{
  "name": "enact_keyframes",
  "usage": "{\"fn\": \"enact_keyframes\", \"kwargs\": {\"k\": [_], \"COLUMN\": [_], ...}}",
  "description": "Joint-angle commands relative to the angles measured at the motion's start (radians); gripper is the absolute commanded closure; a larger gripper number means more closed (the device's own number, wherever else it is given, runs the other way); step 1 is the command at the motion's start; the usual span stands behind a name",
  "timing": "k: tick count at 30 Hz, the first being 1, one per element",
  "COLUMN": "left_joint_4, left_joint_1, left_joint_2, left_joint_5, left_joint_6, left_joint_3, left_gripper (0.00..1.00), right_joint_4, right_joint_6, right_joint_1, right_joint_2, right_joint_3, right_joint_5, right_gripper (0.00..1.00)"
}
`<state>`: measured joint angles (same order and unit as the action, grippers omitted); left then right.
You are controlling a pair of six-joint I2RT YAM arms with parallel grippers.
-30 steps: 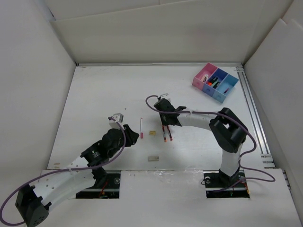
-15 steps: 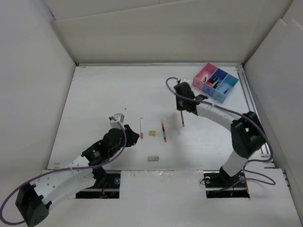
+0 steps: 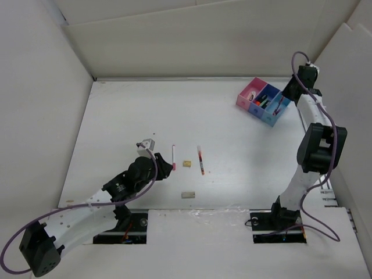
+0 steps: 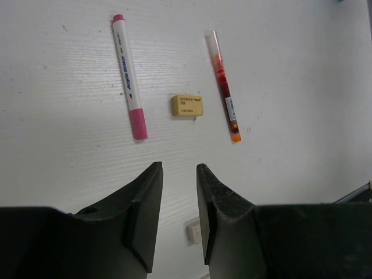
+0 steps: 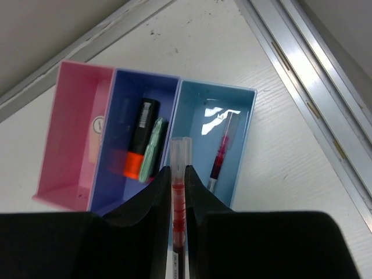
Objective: Sort the stationery into containers
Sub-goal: Place the pen in the storage box.
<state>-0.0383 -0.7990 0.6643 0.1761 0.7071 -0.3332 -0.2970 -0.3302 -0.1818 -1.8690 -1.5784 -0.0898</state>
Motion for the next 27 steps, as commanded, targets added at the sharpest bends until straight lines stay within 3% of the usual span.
{"fn": "enact_keyframes", "kwargs": {"k": [1, 5, 14, 19, 21, 27], "left_joint_4": [0.049, 0.049, 0.058, 0.058, 0.049, 0.031], "left_joint_1": [-0.005, -0.005, -0.005, -0.005, -0.005, -0.005], "left_joint_2": [0.017, 0.026, 0.026, 0.035, 0.026, -0.003], "left_joint_5": [-0.012, -0.012, 0.006, 0.006, 0.006, 0.006], "left_joint_6": [-0.008, -0.008, -0.008, -0.008, -0.008, -0.008], "left_joint_3": [0.000, 0.000, 0.000, 0.000, 0.000, 0.000], "left_gripper": [0.74, 0.74, 0.74, 0.74, 0.74, 0.74], "right_joint_4": [0.038, 0.038, 0.038, 0.038, 0.038, 0.026], "right_joint_6": [-0.066, -0.084, -0.073, -0.073, -0.073, -0.052], "right_joint_1": [-0.018, -0.036, -0.081, -0.081, -0.081, -0.061], "right_joint_2": [-0.071, -0.171, -0.216, -0.216, -0.216, -0.128], "right_joint_3": [-0.112, -0.190, -0.209, -0.189, -0.189, -0.189], "right_joint_5": [0.091, 0.091, 0.081, 0.090, 0.100, 0.101], "right_gripper": [0.96, 0.94, 0.92, 0.81, 0.73, 0.66]}}
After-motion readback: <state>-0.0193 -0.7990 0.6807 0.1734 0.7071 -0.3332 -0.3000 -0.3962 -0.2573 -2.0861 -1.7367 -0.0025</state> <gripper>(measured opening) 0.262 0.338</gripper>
